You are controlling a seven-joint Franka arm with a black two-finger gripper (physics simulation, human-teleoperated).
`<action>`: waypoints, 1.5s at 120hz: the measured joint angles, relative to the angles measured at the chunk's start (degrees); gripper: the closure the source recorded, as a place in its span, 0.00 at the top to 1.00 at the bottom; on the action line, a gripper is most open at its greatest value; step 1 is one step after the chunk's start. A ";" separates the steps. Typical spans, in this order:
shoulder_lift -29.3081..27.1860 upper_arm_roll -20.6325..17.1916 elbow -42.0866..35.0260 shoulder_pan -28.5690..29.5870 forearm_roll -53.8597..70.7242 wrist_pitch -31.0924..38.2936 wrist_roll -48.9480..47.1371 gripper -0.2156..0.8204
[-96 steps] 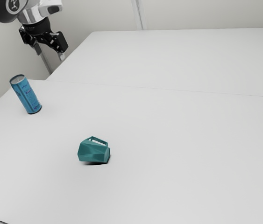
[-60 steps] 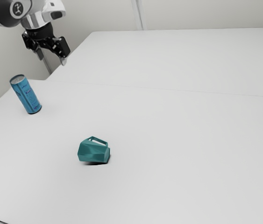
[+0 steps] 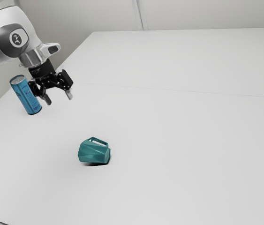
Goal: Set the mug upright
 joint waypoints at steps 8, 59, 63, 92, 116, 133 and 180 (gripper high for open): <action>1.63 0.00 -1.21 2.06 -3.48 0.03 -0.50 0.79; 12.85 0.15 -6.11 8.46 -17.09 0.06 -2.36 0.79; 13.74 0.16 -6.07 8.32 -18.04 0.14 -2.45 0.79; 19.51 1.35 -6.20 8.44 -23.63 0.16 -2.89 0.79; 22.43 1.61 -5.52 9.03 -27.87 0.44 -3.00 0.79; 23.99 1.60 -5.34 8.95 -30.90 0.66 -3.00 0.79; 26.05 0.79 -5.41 8.09 -34.93 1.66 -3.11 0.68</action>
